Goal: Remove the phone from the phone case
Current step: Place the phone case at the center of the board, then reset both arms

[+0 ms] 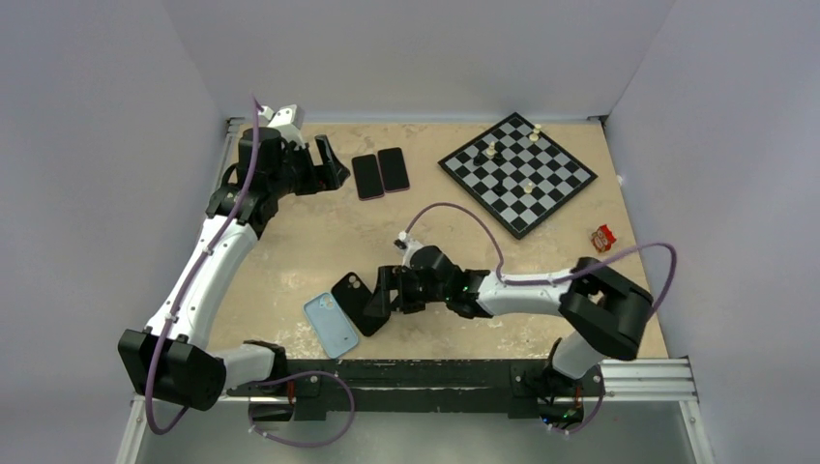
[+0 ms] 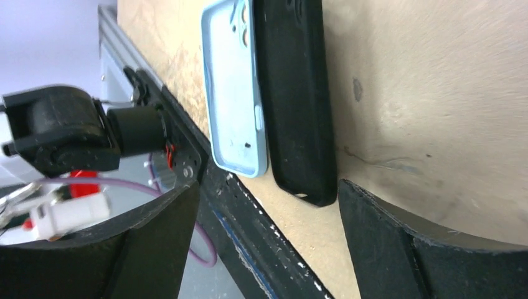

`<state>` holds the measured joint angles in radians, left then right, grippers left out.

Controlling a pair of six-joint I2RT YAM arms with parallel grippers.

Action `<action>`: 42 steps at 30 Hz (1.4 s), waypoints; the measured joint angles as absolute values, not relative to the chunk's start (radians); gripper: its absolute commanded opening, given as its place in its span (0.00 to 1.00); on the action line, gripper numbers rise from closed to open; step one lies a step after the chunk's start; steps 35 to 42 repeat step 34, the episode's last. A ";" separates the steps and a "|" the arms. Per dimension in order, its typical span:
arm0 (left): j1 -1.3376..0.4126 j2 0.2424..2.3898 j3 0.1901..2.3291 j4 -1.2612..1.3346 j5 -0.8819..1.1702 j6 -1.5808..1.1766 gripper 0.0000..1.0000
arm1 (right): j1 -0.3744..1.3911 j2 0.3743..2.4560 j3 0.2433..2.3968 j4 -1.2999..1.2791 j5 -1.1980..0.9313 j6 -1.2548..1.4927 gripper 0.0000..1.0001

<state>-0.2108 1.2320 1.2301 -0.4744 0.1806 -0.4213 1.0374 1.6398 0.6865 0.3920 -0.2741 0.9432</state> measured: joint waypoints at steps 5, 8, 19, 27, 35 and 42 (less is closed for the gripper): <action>-0.211 1.232 1.228 -0.470 0.184 -0.421 0.88 | 1.048 1.413 0.776 0.052 -0.034 0.841 0.90; -0.211 1.230 1.224 -0.466 0.183 -0.421 0.88 | 1.050 1.236 0.768 -0.085 0.097 0.803 0.91; -0.225 0.968 1.046 -0.349 0.131 -0.416 0.91 | 1.055 0.537 0.714 -0.329 0.517 0.700 0.94; -0.231 0.490 0.937 -0.256 0.112 -0.435 0.91 | 1.055 0.385 0.776 -0.416 0.675 0.570 0.96; -0.231 0.319 0.994 -0.325 0.041 -0.427 0.91 | 1.052 0.272 0.810 -0.302 0.664 0.424 0.96; -0.231 0.319 0.994 -0.325 0.041 -0.427 0.91 | 1.052 0.272 0.810 -0.302 0.664 0.424 0.96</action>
